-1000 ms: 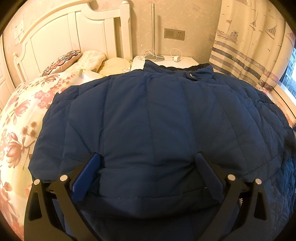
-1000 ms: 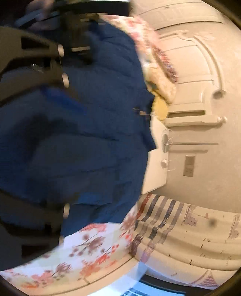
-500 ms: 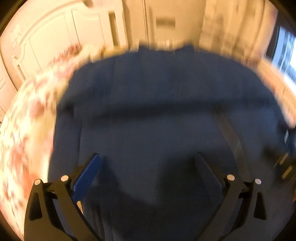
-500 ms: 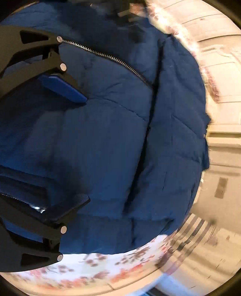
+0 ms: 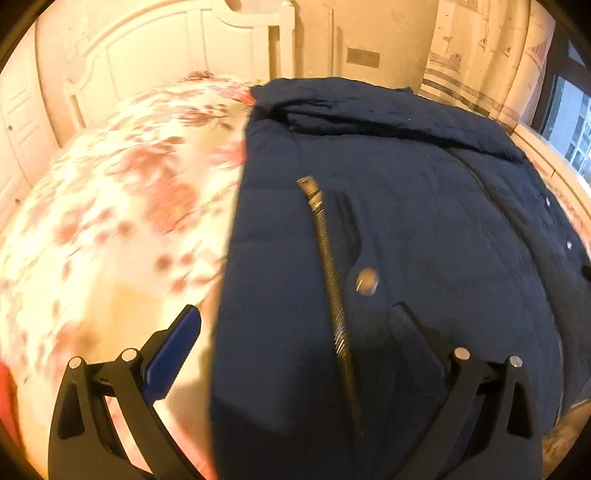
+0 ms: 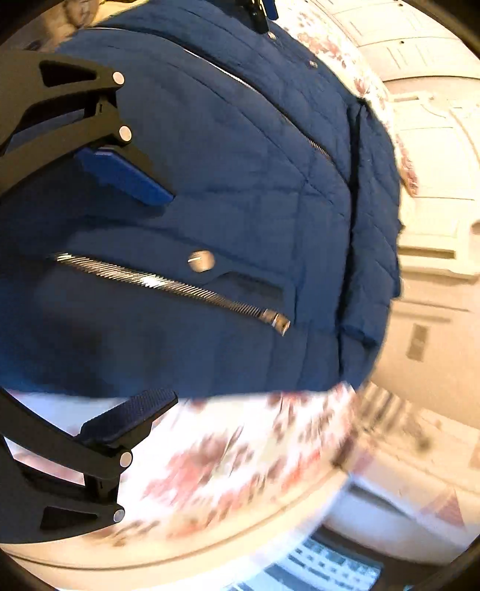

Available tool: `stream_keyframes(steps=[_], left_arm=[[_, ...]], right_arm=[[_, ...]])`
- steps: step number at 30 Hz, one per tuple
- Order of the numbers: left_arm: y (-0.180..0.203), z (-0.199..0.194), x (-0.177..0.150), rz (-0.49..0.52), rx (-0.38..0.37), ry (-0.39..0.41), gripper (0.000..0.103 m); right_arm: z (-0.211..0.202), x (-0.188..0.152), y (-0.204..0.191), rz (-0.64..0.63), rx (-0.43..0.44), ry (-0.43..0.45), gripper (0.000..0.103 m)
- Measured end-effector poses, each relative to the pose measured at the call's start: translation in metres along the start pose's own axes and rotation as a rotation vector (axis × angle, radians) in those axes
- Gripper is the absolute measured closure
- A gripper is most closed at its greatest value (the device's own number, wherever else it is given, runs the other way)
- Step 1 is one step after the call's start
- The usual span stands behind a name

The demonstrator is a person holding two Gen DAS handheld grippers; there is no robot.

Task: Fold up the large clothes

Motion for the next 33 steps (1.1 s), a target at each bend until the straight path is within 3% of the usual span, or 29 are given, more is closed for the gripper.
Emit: stream_keyframes(steps=[5,7,8,12,15,18,20,23,25,28,33], left_arm=[[-0.018,-0.024,-0.038,-0.026,-0.038,0.018,0.002],[-0.027,-0.028,-0.050,-0.070,-0.092,0.013,0.002],[-0.028,-0.031,-0.053,-0.067,-0.083,0.011,0.002],[-0.028,-0.048,-0.058,-0.041,-0.019,0.001,0.002],[-0.023,-0.055,-0.068,0.023,0.015,0.000,0.002],[-0.023,-0.058,-0.079,0.003,-0.040,0.000,0.002],[-0.026,-0.057,-0.082,-0.043,-0.089,-0.012,0.007],[-0.016,-0.064,-0.086,-0.036,-0.187,0.001,0.020],[-0.007,-0.065,-0.089,0.011,-0.172,0.007,0.019],[-0.008,-0.065,-0.090,-0.001,-0.183,0.027,0.017],[0.002,-0.061,-0.081,-0.021,-0.199,0.031,0.016]], right_arm=[[-0.020,-0.061,0.023,0.073,0.020,-0.003,0.007],[-0.023,-0.078,0.031,0.142,0.084,0.020,0.007],[-0.026,-0.085,0.036,0.185,0.108,0.028,0.007],[-0.044,-0.084,0.026,0.168,0.080,0.074,0.007],[-0.043,-0.088,0.023,0.166,0.093,0.052,0.007],[-0.041,-0.095,0.031,0.233,0.187,0.050,0.008],[-0.045,-0.096,0.029,0.232,0.228,0.047,0.025],[-0.050,-0.100,0.030,0.241,0.254,0.043,0.035],[-0.051,-0.104,0.039,0.291,0.300,0.051,0.038],[-0.050,-0.104,0.044,0.321,0.331,0.057,0.039],[-0.043,-0.093,0.033,0.283,0.265,0.075,0.037]])
Point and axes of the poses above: each gripper's, at about its wrist camera, not at the fingertips, and z roughly the way its jaws point, y to its right, x to its top, the point moved 3 cm from there along z, roughly the way its jaws point
